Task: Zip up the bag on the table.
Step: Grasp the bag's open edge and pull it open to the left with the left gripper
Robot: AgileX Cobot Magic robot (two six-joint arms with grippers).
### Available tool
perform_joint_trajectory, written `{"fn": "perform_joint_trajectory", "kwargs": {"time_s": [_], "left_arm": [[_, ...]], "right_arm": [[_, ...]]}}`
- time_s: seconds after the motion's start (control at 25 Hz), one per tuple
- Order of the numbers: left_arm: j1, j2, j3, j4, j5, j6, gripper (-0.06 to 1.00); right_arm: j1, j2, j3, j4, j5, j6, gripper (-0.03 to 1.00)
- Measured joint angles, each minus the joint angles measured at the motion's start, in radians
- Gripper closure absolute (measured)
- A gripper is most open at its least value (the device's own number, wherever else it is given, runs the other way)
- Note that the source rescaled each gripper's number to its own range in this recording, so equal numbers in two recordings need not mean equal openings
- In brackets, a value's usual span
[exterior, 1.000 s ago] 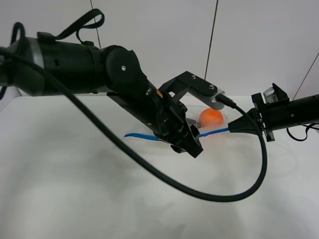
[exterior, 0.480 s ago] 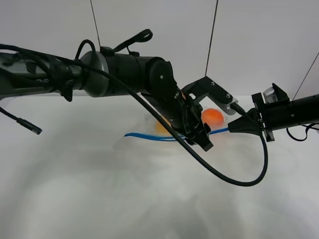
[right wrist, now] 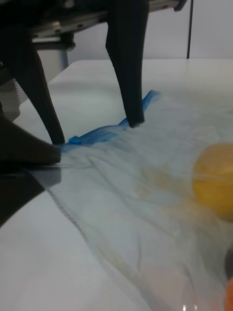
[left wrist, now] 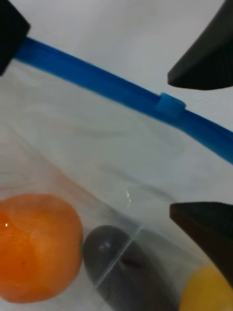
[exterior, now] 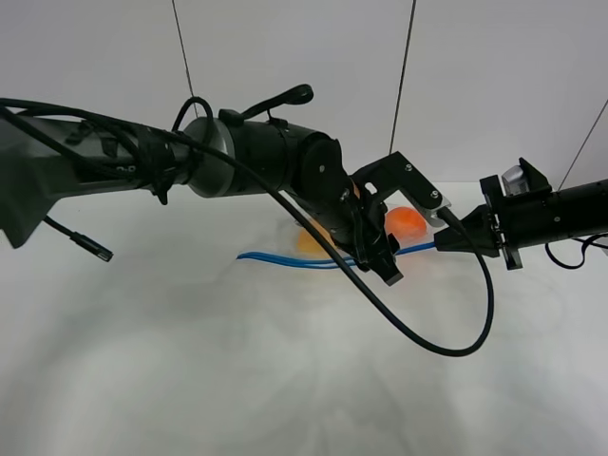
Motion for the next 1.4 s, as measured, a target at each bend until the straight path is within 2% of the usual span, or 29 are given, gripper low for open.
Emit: {"fn": "perform_joint_trajectory", "kwargs": {"time_s": [0.6,0.68,0.76,1.24,1.4], "left_arm": [[0.0,0.029,-0.009,0.001,-0.041,-0.051,-0.05],[0.0,0.029,-0.009,0.001,-0.041,-0.052,-0.02],[0.0,0.029,-0.009,0.001,-0.041,-0.052,0.09],[-0.001,0.029,-0.009,0.0,-0.044,-0.052,0.9],[-0.001,0.029,-0.009,0.0,-0.044,-0.051,0.92]], "right_arm": [[0.0,0.0,0.0,0.012,0.001,0.0,0.97],[0.0,0.0,0.0,0.015,0.001,0.0,0.97],[0.0,0.0,0.0,0.016,0.001,0.0,0.97],[0.0,0.0,0.0,0.025,-0.006,0.0,0.97],[0.0,0.0,0.0,0.025,-0.006,0.0,0.97]]}}
